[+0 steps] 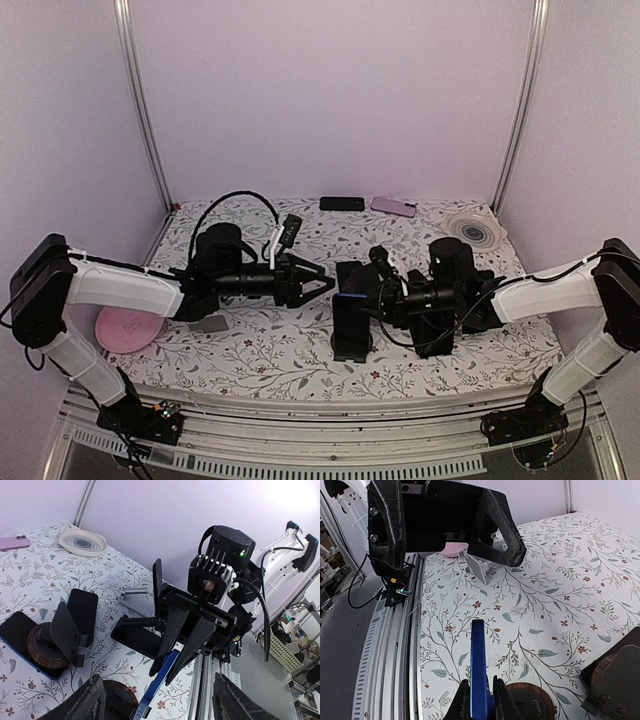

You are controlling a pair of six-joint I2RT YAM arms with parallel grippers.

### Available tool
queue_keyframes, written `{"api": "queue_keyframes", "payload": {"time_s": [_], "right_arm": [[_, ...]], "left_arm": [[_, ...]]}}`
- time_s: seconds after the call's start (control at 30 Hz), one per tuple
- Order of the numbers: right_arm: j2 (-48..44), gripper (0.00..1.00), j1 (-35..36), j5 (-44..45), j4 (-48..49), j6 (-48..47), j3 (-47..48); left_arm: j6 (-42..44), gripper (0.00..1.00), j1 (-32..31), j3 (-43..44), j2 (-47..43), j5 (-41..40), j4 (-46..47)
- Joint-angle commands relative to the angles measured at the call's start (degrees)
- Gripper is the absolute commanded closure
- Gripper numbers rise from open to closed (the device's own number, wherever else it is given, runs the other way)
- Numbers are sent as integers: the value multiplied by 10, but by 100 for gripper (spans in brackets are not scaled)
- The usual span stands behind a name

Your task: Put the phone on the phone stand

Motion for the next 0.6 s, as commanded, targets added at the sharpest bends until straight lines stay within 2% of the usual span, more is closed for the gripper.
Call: {"api": "queue_keyframes", "payload": {"time_s": [0.0,0.57], "right_arm": [[9,98,0,6,64,-15,-6],[33,98,1,23,93,-11,-18]], "left_arm": [[-1,26,4,7,11,7,7],[1,29,4,11,16,19,9]]}}
